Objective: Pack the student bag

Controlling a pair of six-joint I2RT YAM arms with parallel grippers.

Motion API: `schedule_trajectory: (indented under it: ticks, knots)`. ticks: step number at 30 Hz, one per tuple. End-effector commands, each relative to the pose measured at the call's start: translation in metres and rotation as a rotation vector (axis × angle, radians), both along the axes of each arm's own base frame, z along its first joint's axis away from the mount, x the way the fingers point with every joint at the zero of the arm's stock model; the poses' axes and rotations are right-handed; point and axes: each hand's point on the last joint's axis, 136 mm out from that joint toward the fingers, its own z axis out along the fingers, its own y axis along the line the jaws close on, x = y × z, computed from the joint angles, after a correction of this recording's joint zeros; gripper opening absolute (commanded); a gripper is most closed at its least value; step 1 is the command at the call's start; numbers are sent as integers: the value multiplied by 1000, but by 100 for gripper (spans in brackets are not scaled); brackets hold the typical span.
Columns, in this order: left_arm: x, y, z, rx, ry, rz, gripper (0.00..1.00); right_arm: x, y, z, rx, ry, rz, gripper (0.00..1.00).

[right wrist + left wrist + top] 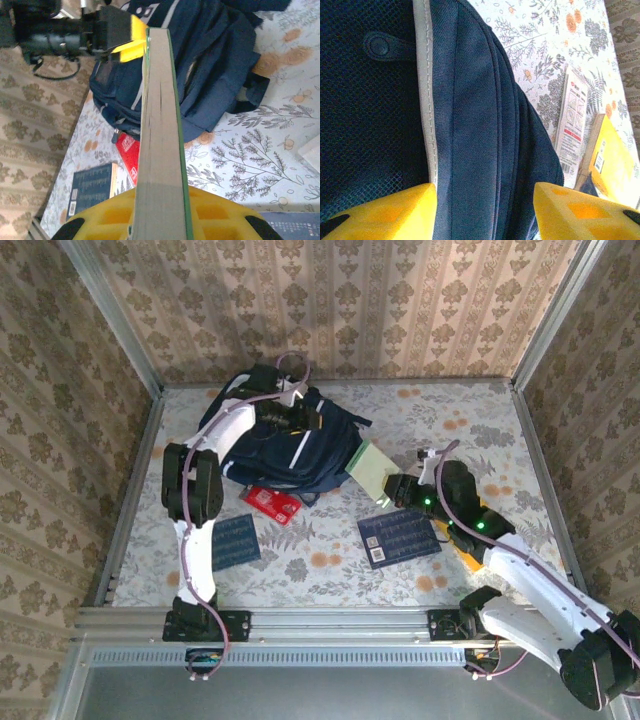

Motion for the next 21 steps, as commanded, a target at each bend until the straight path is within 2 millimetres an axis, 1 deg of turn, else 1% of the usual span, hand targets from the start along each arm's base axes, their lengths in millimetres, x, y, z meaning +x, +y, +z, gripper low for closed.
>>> schedule_trajectory:
  ticks: [1, 4, 6, 12, 14, 16, 18, 21]
  knots:
    - [-3, -7, 10, -69, 5, -45, 52, 2, 5, 3, -68, -23, 86, 0]
    - [-2, -8, 9, -86, 12, -40, 47, 8, 6, -4, -51, -8, 84, 0]
    - [-1, -5, 9, -66, 8, -27, 46, 12, 5, -6, -40, -5, 71, 0]
    - [9, 17, 19, -47, -36, 39, 51, 16, 4, -8, -9, -1, 67, 0]
    - [13, 26, 20, -38, -44, 62, 53, 15, 5, -10, -1, 3, 71, 0]
    - [17, 30, 18, -36, -43, 74, 54, 14, 7, -12, 11, 8, 81, 0]
    - [19, 31, 12, -34, -26, 76, 54, 12, 12, -12, 33, 6, 107, 0]
    - [16, 22, 3, -50, 13, 45, 54, 12, 13, -11, 43, 10, 110, 0]
